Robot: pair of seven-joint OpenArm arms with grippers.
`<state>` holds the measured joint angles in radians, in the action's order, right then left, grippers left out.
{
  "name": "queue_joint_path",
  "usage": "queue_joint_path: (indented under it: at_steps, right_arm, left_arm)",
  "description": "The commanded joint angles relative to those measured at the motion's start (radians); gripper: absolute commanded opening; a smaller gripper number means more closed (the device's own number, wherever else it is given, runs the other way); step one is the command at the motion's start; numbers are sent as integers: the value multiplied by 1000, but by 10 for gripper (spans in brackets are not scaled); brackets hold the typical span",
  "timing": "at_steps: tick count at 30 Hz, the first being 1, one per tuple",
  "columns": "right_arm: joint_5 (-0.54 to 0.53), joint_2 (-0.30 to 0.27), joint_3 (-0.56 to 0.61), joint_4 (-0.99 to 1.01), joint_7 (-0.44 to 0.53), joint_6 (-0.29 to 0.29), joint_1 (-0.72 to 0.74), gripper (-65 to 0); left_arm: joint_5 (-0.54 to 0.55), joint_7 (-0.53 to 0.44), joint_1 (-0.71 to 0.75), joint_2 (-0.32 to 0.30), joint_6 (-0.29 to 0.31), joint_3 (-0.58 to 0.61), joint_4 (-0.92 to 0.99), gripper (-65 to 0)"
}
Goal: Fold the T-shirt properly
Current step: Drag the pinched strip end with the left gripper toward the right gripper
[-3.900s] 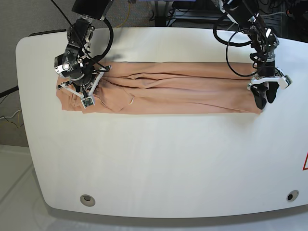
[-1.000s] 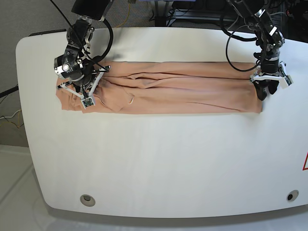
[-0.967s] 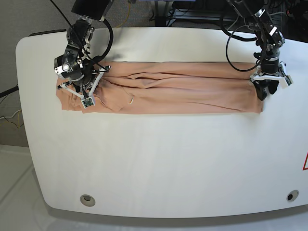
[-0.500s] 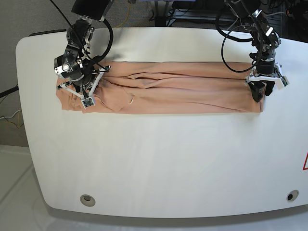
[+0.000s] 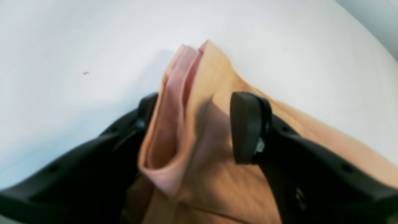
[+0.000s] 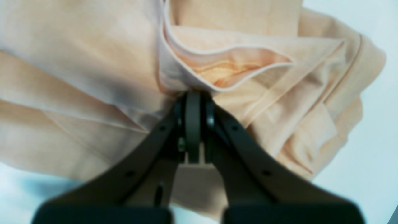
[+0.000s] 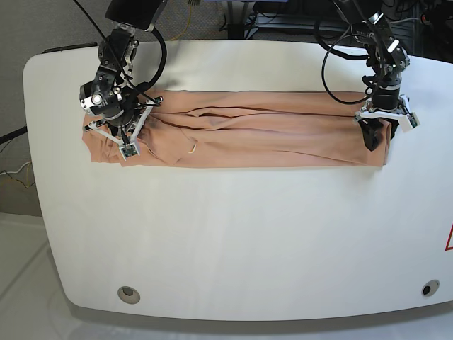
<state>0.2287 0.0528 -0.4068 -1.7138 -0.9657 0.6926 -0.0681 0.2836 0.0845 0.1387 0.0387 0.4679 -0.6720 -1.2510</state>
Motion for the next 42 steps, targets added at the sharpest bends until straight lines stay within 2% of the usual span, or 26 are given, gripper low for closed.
queue_joint_path:
  at_steps: [1,3,5,12,14,26,42]
  right_arm:
    - [22,-5,-2,-4,-40,6,-2,-626]
    - [22,-5,-2,-4,-40,6,-2,-626]
    - [22,-5,-2,-5,-40,6,-2,-626]
    - [22,-5,-2,-5,-40,6,-2,-626]
    - [22,-5,-2,-5,-40,6,-2,-626]
    - [22,-5,-2,-7,-40,6,-5,-626]
    - [22,-3,-2,-7,-40,6,-3,-626]
  left_arm:
    - [-27,68,9,5,-18,4,4,-345]
    - [-27,68,9,3,-18,4,4,-355]
    - [-27,68,9,2,-16,5,4,-393]
    - [-28,70,11,-1,-16,21,4,-590]
    - [-28,70,12,-1,-16,31,4,-627]
    - [-27,70,54,-4,-14,100,-6,-633]
    - [-24,93,65,-13,-13,139,-180,-633]
